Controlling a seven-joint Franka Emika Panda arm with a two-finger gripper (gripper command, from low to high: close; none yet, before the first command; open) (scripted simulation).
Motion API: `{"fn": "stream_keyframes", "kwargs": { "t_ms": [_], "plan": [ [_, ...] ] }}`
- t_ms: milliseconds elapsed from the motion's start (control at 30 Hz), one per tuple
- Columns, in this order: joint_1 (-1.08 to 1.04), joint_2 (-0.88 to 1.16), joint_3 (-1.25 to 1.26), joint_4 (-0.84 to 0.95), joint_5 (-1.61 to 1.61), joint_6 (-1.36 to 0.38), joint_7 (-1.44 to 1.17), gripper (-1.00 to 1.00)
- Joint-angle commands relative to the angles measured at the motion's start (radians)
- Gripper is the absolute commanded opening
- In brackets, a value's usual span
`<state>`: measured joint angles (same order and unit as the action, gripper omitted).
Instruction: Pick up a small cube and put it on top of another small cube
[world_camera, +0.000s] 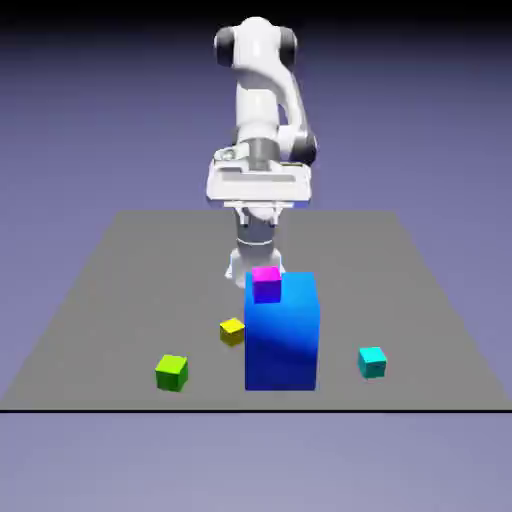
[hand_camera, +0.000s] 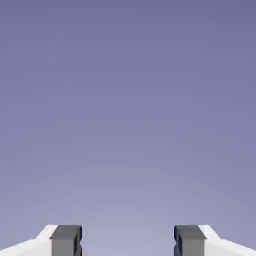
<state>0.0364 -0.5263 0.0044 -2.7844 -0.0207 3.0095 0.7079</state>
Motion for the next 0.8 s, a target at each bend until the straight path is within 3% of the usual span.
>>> {"fn": "stream_keyframes", "kwargs": {
  "t_ms": [0, 767],
  "plan": [
    [0.02, 0.036, 0.004, 0.021, -0.017, -0.023, -0.027, 0.0],
    [0.485, 0.87, 0.088, 0.51, -0.411, -0.547, -0.658, 0.0]
  ]
}}
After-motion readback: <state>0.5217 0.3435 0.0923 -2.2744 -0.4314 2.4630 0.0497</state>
